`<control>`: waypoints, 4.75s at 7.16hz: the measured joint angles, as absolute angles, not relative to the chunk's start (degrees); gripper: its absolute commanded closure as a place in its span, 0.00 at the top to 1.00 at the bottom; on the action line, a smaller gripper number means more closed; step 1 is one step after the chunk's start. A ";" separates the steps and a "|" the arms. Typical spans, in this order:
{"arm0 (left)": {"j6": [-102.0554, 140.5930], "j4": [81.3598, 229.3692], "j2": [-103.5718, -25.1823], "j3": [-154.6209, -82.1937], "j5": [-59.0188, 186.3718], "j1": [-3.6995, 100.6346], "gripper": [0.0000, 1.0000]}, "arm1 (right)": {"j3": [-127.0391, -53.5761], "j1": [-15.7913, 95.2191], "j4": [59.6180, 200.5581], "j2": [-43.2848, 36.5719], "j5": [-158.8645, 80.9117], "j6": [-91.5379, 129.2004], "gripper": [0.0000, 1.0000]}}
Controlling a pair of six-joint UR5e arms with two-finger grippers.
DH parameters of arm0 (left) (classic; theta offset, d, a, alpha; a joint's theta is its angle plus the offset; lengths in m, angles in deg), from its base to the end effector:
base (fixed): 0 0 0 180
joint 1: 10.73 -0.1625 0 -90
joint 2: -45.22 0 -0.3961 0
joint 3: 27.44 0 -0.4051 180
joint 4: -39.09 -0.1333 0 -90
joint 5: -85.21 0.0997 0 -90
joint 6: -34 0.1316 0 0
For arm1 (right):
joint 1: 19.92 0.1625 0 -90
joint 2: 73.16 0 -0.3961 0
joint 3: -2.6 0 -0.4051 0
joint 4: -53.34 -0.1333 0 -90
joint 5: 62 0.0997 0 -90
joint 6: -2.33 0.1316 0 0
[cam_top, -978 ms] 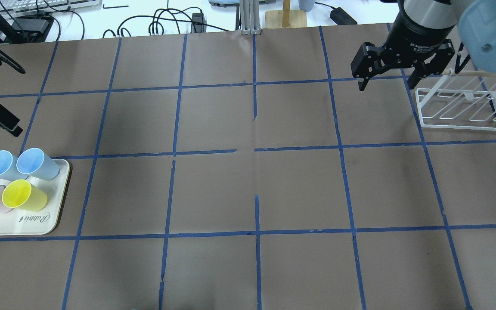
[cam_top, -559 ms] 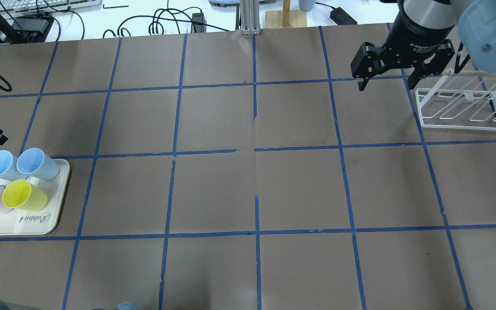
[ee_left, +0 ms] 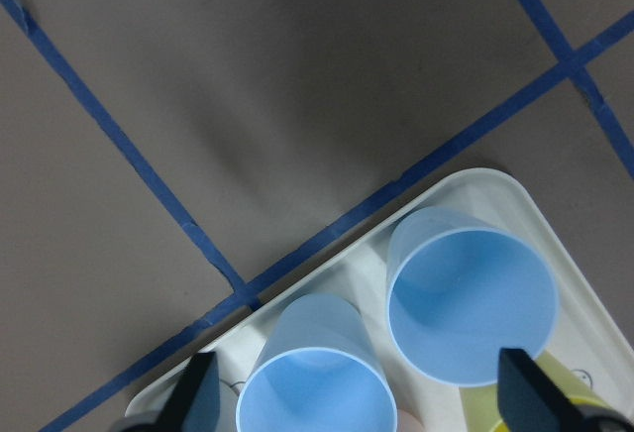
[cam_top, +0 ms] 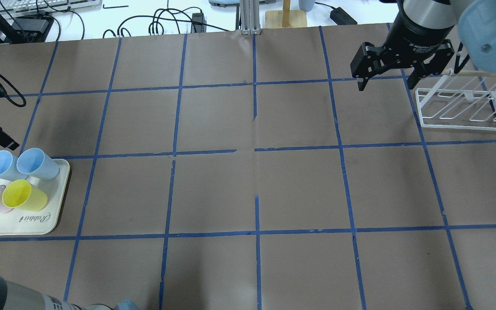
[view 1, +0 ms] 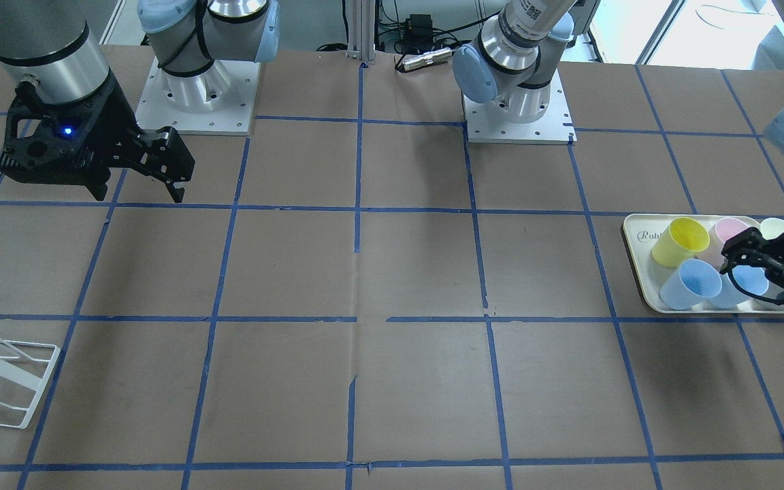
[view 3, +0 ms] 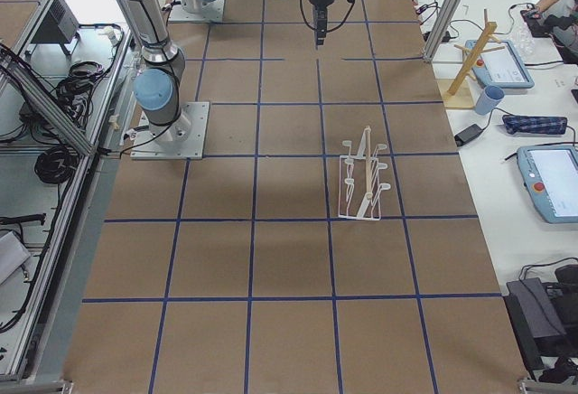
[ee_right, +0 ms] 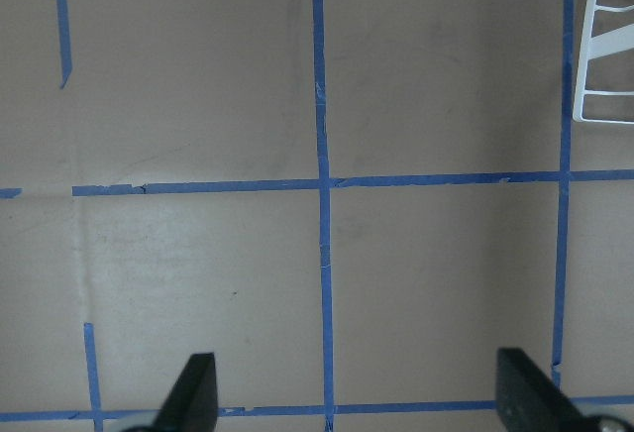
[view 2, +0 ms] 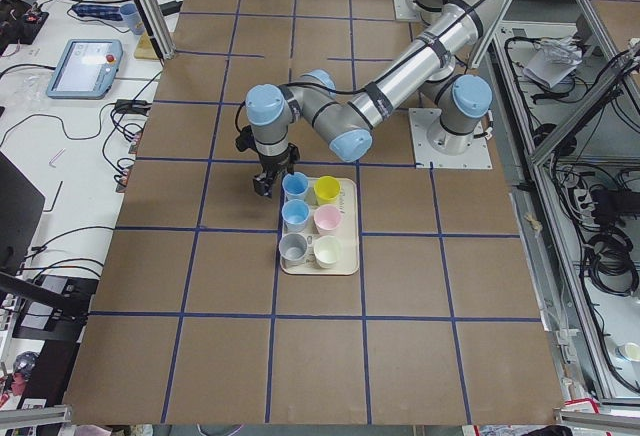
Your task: Transfer IKEA cup to right arm and place on rack
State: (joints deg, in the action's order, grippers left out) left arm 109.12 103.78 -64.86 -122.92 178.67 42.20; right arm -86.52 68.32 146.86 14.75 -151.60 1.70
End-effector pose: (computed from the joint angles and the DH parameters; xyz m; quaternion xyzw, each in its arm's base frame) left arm 0.2620 -0.5548 0.2279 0.3259 0.9449 0.0263 0.0150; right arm 0.1181 -0.5283 0.4223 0.0098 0.9997 -0.0202 0.0031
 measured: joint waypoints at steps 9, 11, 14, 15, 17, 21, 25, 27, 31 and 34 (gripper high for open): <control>114.07 105.00 -69.77 -123.27 179.62 42.29 0.62 | -86.40 68.32 146.95 14.73 -151.51 1.63 1.00; 114.01 105.48 -70.34 -123.12 180.30 42.40 0.52 | -86.38 68.32 146.95 14.73 -151.55 1.63 1.00; 113.98 105.80 -71.20 -122.96 181.25 42.57 0.03 | -86.40 68.32 146.91 14.73 -151.69 1.55 1.00; 113.98 106.25 -71.30 -122.82 181.29 42.76 0.00 | -86.40 68.32 146.92 14.73 -151.72 1.54 1.00; 113.94 107.89 -71.30 -122.35 181.28 43.14 0.00 | -86.41 68.32 146.94 14.73 -151.68 1.57 1.00; 112.41 112.45 -69.53 -118.54 180.08 43.89 0.00 | -86.37 68.32 146.94 14.73 -151.69 1.55 1.00; 89.47 129.18 -67.26 -109.35 165.38 49.17 0.00 | -86.40 68.32 146.94 14.73 -151.67 1.54 1.00; 73.88 136.56 -64.97 -108.83 152.78 53.68 0.00 | -86.37 68.32 146.95 14.78 -151.61 1.60 1.00; 50.45 152.62 -59.02 -109.60 125.70 61.27 0.00 | -86.27 68.26 146.95 14.73 -151.55 1.52 1.00; 47.44 162.38 -56.86 -110.01 111.59 68.75 0.00 | -85.81 64.02 145.87 14.61 -144.94 0.14 1.00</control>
